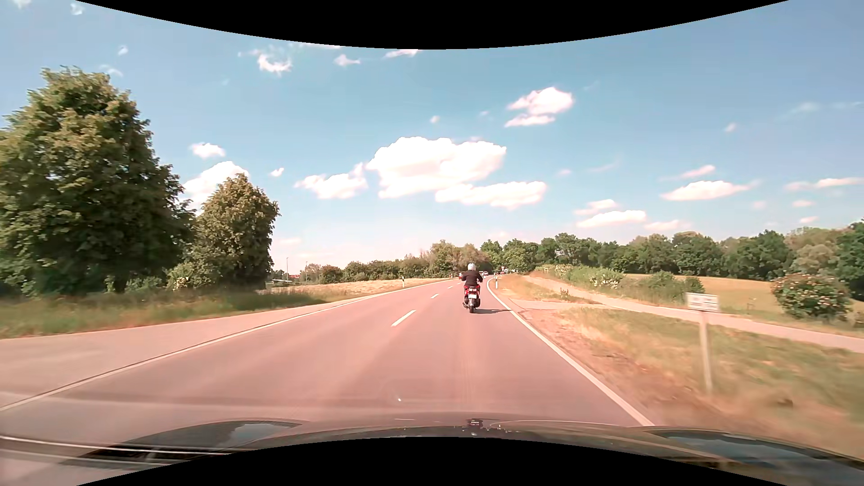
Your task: Follow the waypoints while adhering to traffic rules and regulations
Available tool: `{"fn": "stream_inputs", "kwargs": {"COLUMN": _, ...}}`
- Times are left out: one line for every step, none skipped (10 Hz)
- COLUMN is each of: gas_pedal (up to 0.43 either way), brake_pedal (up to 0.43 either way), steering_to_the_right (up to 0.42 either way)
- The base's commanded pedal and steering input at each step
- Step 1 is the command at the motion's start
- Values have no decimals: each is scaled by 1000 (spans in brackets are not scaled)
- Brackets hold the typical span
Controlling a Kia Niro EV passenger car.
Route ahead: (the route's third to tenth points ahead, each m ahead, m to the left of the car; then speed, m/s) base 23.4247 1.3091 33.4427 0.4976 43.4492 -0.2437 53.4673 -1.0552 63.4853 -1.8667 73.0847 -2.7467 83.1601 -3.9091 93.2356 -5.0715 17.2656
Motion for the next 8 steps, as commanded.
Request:
{"fn": "stream_inputs", "kwargs": {"gas_pedal": 177, "brake_pedal": 12, "steering_to_the_right": 13}}
{"fn": "stream_inputs", "kwargs": {"gas_pedal": 177, "brake_pedal": 12, "steering_to_the_right": 13}}
{"fn": "stream_inputs", "kwargs": {"gas_pedal": 177, "brake_pedal": 12, "steering_to_the_right": 13}}
{"fn": "stream_inputs", "kwargs": {"gas_pedal": 177, "brake_pedal": 12, "steering_to_the_right": 13}}
{"fn": "stream_inputs", "kwargs": {"gas_pedal": 177, "brake_pedal": 12, "steering_to_the_right": 13}}
{"fn": "stream_inputs", "kwargs": {"gas_pedal": 189, "brake_pedal": 12, "steering_to_the_right": 12}}
{"fn": "stream_inputs", "kwargs": {"gas_pedal": 197, "brake_pedal": 12, "steering_to_the_right": 10}}
{"fn": "stream_inputs", "kwargs": {"gas_pedal": 197, "brake_pedal": 12, "steering_to_the_right": 9}}
